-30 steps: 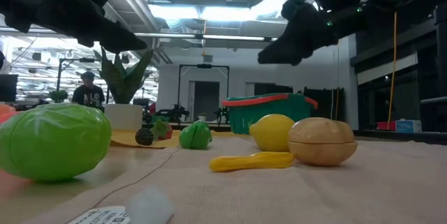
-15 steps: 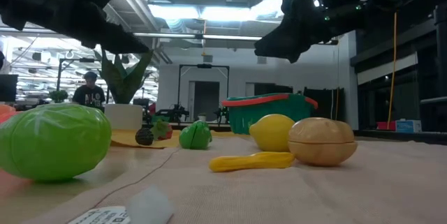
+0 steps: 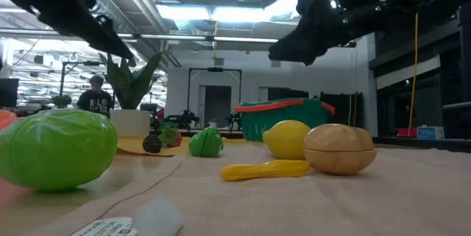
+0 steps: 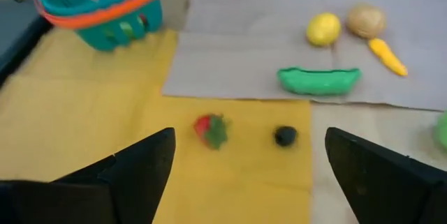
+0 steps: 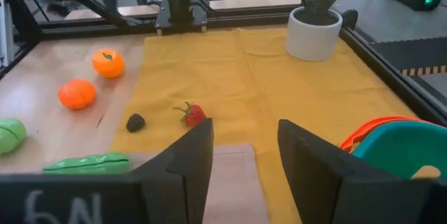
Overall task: Pick and placing Produce into tupperware
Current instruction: Put the orange into the basket
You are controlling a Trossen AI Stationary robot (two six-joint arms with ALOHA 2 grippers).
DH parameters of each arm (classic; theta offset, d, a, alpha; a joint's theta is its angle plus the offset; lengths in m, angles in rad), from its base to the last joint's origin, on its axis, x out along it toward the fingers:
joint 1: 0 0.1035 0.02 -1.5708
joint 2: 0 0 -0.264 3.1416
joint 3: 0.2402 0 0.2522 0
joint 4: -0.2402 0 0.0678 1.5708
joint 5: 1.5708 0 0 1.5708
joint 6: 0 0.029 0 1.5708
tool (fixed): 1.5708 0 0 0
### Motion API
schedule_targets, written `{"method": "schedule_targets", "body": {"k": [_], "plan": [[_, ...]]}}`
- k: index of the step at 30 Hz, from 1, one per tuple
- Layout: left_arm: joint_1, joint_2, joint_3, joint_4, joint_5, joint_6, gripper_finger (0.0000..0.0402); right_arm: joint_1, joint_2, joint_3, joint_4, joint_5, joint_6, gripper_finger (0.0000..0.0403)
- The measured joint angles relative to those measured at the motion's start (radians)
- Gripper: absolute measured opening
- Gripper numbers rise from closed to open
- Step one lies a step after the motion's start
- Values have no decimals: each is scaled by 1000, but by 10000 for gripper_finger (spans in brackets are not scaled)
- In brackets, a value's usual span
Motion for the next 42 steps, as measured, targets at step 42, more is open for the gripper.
{"method": "schedule_targets", "body": {"k": [42], "plan": [[-551,673,411,-635,21,-1128,357,0,0,1,-33,-18,-111,163]]}}
